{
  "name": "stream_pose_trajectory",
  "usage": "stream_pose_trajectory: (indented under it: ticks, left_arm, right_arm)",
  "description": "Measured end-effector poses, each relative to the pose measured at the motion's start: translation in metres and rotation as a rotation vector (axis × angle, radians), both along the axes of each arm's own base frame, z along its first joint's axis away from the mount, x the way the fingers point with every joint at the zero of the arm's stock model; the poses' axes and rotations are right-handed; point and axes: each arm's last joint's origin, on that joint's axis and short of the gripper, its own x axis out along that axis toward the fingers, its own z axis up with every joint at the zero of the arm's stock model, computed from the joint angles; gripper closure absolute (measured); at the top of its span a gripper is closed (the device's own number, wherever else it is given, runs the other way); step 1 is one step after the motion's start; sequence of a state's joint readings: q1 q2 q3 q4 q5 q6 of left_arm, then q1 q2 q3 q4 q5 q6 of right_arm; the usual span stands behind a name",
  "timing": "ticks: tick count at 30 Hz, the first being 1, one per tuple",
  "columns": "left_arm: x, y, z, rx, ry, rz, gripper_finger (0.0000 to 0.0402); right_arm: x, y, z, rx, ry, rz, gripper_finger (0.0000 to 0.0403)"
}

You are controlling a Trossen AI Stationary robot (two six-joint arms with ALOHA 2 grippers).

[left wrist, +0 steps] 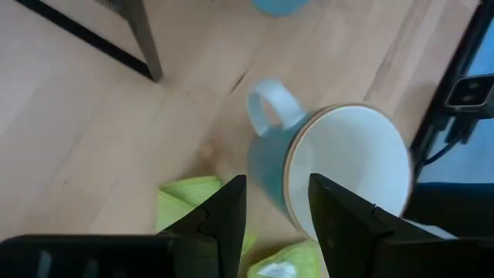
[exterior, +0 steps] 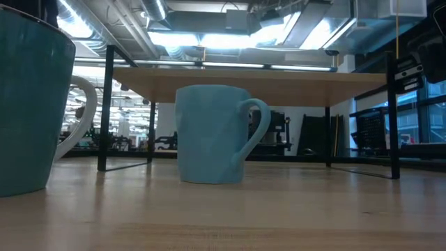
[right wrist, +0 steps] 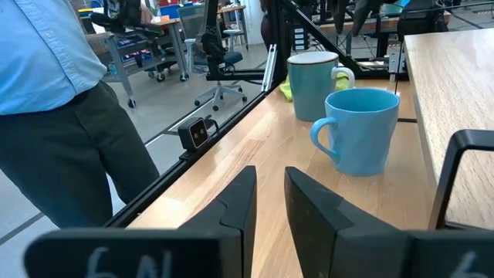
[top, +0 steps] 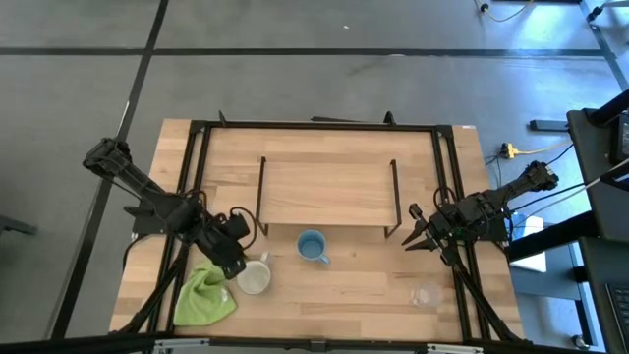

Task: Stack small to large cups/mugs on shelf
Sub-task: Put the light blue mug on the shelf

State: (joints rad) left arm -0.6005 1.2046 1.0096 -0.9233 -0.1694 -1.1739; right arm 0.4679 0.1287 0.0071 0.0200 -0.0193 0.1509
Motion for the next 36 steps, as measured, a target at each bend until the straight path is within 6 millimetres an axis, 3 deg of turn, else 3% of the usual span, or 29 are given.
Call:
stream_pose_trajectory:
  ticks: [6, 16, 36]
  left_arm:
    - [0.003, -0.011, -0.017, -0.054, 0.014, 0.015, 0.0266]
    - [0.005, -0.014, -0.022, -0.042, 0.025, 0.078, 0.0266]
    - [0.021, -0.029, -0.055, 0.038, 0.139, -0.007, 0.0266]
  right_arm:
    - [0.000, 0.000, 0.000, 0.001, 0.000, 0.000, 0.0331]
    - [0.000, 0.000, 0.000, 0.001, 0.001, 0.000, 0.0331]
    - [0.000, 0.000, 0.000, 0.001, 0.001, 0.000, 0.0331]
